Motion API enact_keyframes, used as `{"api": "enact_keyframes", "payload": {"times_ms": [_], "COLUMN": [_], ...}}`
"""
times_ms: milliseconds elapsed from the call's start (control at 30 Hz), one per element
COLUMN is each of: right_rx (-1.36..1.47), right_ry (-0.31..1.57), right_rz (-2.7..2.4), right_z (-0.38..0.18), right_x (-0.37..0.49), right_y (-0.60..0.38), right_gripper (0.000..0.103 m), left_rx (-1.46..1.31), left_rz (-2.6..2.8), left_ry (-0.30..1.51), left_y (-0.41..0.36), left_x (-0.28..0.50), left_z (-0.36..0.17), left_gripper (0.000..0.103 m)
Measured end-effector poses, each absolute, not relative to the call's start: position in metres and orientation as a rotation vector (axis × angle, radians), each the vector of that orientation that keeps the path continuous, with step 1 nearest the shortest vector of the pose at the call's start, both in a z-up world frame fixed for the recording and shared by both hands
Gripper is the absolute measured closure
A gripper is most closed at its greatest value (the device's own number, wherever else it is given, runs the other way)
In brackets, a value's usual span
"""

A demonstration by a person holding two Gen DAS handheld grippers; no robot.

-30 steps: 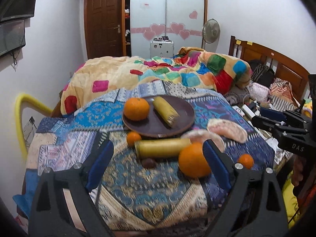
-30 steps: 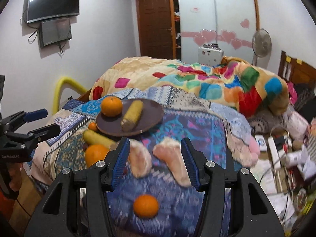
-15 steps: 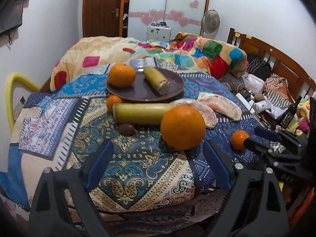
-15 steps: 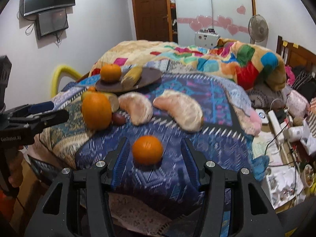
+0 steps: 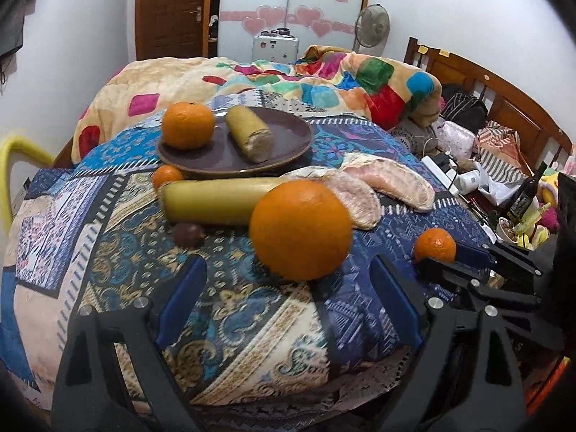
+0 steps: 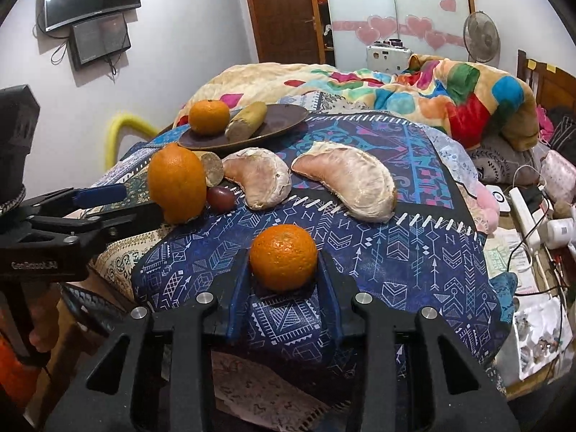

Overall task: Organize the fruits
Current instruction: 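Grasp another large orange with the left tool while the right tool grasps a small tangerine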

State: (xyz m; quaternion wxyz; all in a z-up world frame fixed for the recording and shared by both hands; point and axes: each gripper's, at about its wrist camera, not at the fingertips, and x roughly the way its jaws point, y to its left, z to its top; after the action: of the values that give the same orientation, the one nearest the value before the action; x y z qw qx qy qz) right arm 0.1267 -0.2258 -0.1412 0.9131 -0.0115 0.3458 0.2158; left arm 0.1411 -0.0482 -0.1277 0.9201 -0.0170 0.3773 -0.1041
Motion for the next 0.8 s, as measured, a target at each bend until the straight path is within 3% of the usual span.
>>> {"api": "enact_keyframes", "payload": {"times_ms": [333,633,800], "right_rx": [-0.026,-0.02,-0.02], "right_ry": [0.673,0.664,0.658], "right_rz": [0.445,0.448,0.452], "right_z": [-0.129,-0.126,-0.124], "right_x": [0.124,0.128,0.129], "right_y": [-0.23,-0.231,-0.23], "right_gripper": [0.069,0.069,0.069], "left_rx": [-0.06,-0.057,-0.106], "left_rz": [-0.207,-0.201,-0.225], "left_ry": [0.781,0.779,0.79], "left_y": [-0.058,-0.06,-0.049], "left_x": [0.161,0.164,0.164], "left_z": [-0.131,-0.134,-0.133], "left_gripper": [0.012,0.039,0.039]}}
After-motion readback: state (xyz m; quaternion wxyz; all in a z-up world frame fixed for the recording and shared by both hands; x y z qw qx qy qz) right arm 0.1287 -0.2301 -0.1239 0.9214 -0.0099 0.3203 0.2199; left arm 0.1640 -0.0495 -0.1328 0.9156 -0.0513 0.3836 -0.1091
